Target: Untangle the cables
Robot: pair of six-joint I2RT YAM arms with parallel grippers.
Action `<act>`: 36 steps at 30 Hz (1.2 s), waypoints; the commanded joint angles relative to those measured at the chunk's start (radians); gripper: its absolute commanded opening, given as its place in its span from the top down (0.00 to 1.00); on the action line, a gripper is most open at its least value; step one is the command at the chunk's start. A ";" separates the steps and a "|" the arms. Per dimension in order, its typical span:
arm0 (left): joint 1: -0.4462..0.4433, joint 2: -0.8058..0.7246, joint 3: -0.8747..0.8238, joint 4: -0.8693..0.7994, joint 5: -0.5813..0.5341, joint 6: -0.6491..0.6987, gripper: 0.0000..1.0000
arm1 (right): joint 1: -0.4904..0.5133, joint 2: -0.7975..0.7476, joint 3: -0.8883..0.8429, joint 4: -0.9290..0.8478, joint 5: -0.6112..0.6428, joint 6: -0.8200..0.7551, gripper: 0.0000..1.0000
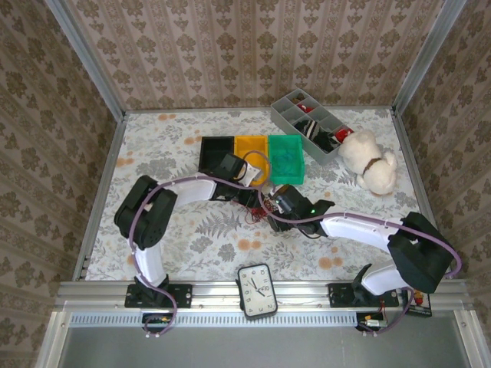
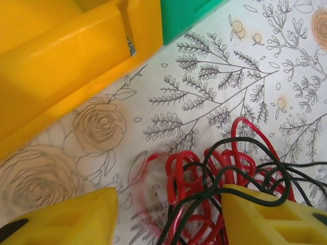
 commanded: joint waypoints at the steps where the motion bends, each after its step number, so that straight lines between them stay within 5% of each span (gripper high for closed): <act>1: 0.007 -0.121 -0.073 0.100 -0.087 -0.015 0.40 | 0.008 0.008 -0.010 0.014 0.037 -0.021 0.51; 10: 0.058 -0.342 -0.284 0.263 -0.290 -0.129 0.31 | 0.024 0.013 0.012 0.004 0.034 -0.039 0.51; 18: 0.109 -0.408 -0.408 0.231 -0.291 -0.150 0.16 | 0.066 0.101 0.095 -0.022 0.049 -0.098 0.50; 36: 0.050 -0.341 -0.407 0.230 -0.269 -0.139 0.13 | 0.023 0.056 0.068 0.068 0.022 -0.028 0.49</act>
